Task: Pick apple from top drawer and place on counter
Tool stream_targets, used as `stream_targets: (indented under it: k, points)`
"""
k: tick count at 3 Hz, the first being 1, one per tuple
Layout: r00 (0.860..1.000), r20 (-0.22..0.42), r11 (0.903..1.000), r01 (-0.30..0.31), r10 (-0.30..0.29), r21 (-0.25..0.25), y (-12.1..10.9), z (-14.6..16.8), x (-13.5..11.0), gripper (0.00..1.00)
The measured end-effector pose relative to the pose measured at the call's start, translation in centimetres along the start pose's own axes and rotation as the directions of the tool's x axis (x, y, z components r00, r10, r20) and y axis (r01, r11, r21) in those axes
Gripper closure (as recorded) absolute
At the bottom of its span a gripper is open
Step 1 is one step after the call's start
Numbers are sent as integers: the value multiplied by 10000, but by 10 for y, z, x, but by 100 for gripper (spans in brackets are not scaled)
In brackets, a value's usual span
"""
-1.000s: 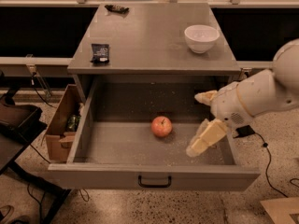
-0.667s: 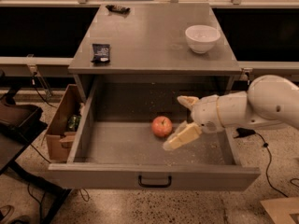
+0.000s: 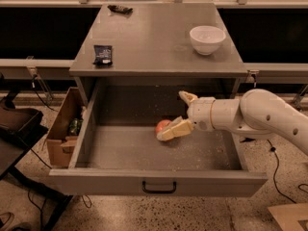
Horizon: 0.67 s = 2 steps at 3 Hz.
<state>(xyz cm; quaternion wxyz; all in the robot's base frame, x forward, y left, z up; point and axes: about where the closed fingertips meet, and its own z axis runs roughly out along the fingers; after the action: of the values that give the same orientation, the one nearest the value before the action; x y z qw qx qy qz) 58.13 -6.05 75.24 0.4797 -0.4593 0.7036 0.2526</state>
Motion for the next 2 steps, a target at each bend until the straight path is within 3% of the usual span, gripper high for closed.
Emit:
stream_targets:
  k: [2]
  points:
    - [9996, 264, 9999, 120, -117, -114, -5, 7, 4, 0]
